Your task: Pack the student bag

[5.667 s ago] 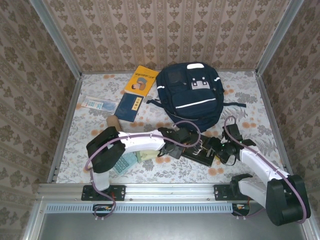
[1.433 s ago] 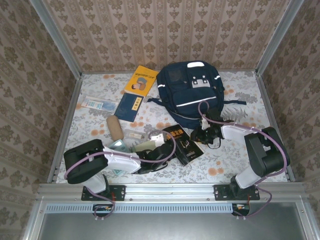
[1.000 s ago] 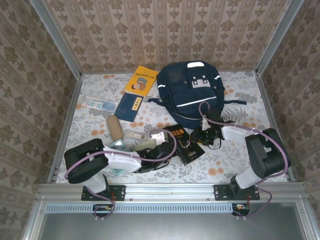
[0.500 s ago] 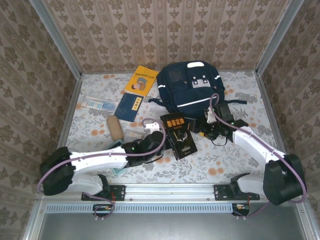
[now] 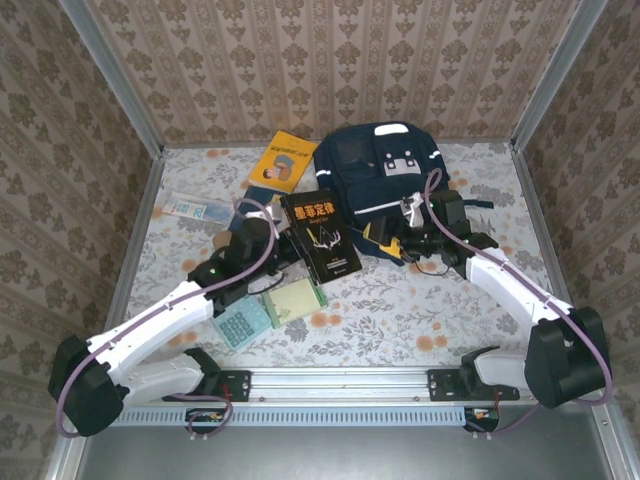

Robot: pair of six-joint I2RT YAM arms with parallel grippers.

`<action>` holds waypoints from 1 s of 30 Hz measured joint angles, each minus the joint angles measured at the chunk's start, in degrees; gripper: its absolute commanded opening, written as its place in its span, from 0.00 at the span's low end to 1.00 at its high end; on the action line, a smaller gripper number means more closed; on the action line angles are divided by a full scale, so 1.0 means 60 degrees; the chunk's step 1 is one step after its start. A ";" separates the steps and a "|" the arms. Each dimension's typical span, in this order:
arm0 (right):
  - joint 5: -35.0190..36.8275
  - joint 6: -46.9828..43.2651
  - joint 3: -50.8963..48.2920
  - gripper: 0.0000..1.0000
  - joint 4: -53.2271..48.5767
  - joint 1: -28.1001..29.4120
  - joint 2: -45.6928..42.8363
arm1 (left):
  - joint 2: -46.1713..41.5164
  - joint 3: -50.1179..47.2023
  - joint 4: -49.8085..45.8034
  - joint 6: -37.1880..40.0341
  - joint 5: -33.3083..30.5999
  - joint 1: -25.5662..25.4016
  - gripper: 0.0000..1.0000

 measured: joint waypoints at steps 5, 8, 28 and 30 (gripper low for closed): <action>-0.0641 0.0532 0.0448 0.91 0.1064 0.0011 0.0681 | 0.0557 0.0637 0.0098 0.0098 0.1486 0.0597 0.00; -0.0907 0.0794 0.0714 0.93 0.1570 0.0033 0.1140 | 0.0936 0.1056 0.0226 0.0120 0.2226 0.0725 0.00; -0.2335 0.3847 0.0885 0.92 0.6156 0.0204 0.2932 | 0.2200 0.1843 0.1548 0.0080 0.4102 0.1348 0.00; -0.2430 0.3934 0.0885 0.85 0.6313 0.0175 0.2932 | 0.2200 0.1843 0.1657 0.0080 0.4331 0.1526 0.00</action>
